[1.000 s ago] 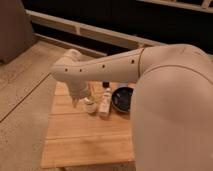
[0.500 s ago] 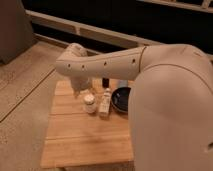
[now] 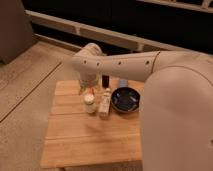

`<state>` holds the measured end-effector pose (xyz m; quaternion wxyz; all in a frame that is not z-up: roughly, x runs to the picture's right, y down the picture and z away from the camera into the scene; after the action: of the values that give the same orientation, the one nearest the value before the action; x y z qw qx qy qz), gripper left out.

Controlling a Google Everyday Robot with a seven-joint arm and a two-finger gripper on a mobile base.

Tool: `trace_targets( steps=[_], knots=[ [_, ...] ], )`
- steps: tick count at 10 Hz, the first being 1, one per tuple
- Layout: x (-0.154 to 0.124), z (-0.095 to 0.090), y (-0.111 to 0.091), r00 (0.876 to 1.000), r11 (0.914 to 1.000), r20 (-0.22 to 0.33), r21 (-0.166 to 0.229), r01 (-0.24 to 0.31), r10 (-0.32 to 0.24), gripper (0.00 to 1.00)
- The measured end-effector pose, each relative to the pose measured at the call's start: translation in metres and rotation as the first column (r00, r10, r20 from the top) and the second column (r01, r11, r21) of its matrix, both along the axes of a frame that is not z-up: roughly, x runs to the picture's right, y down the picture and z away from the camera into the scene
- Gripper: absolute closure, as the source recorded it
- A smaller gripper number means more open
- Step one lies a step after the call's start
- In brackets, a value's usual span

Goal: Place the ceramic cup over the eraser

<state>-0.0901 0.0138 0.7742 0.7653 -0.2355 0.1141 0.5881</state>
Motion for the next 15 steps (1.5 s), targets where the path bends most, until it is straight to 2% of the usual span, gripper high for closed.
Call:
trace_targets(
  steps=[4, 6, 8, 9, 12, 15],
  knots=[
    [-0.002, 0.001, 0.001, 1.000, 1.0000, 0.009, -0.005, 0.004, -0.004, 0.35],
    [-0.004, 0.003, -0.001, 1.000, 0.9999, 0.011, 0.007, 0.014, -0.014, 0.35],
    [-0.009, 0.009, -0.003, 0.999, 0.9997, 0.031, -0.004, -0.023, 0.023, 0.35],
    [-0.010, 0.017, -0.003, 0.997, 0.9980, 0.045, -0.022, -0.059, 0.060, 0.35],
    [-0.011, 0.035, 0.005, 0.994, 0.9925, 0.048, -0.072, -0.099, 0.102, 0.35],
    [-0.008, 0.053, 0.018, 0.999, 0.9924, 0.019, -0.117, -0.037, 0.039, 0.35]
  ],
)
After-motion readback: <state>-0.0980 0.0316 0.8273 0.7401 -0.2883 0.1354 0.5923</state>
